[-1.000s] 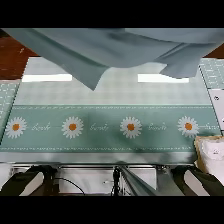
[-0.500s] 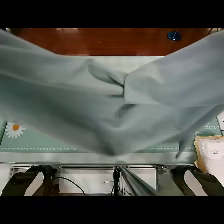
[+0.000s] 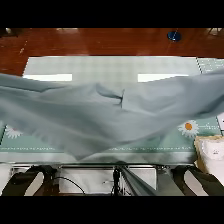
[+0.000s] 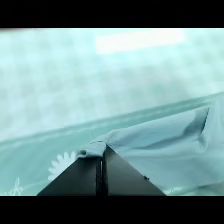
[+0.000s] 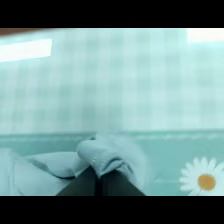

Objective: Fold the shirts.

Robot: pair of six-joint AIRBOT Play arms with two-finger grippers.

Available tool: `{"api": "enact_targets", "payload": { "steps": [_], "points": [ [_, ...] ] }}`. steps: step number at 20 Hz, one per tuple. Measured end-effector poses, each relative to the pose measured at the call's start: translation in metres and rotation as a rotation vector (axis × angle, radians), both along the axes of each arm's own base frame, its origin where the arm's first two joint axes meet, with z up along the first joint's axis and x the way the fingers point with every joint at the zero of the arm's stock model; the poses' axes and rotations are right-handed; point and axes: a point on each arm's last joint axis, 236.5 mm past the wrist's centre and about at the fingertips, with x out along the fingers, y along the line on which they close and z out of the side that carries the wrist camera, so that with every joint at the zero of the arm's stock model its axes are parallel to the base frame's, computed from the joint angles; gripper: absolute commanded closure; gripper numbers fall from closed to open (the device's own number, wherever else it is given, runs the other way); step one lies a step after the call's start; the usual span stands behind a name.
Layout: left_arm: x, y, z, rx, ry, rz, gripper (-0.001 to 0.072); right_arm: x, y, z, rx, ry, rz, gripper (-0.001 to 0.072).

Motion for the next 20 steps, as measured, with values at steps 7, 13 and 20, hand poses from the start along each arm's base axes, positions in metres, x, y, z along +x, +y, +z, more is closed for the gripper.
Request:
{"api": "enact_targets", "payload": {
  "steps": [7,13,20],
  "points": [
    [0.095,0.017,-0.135,-0.016,0.207,0.063,0.0686,0.110,0.055,-0.135,0.028,0.199,0.131,0.0692],
    [0.156,0.045,-0.236,0.037,0.311,0.157,0.0685,0.192,0.054,-0.251,-0.107,0.288,0.119,0.0692],
    [0.202,0.050,-0.301,0.010,0.369,0.198,0.0681,0.255,0.047,-0.291,-0.171,0.159,0.097,0.0691]
  ]
}}
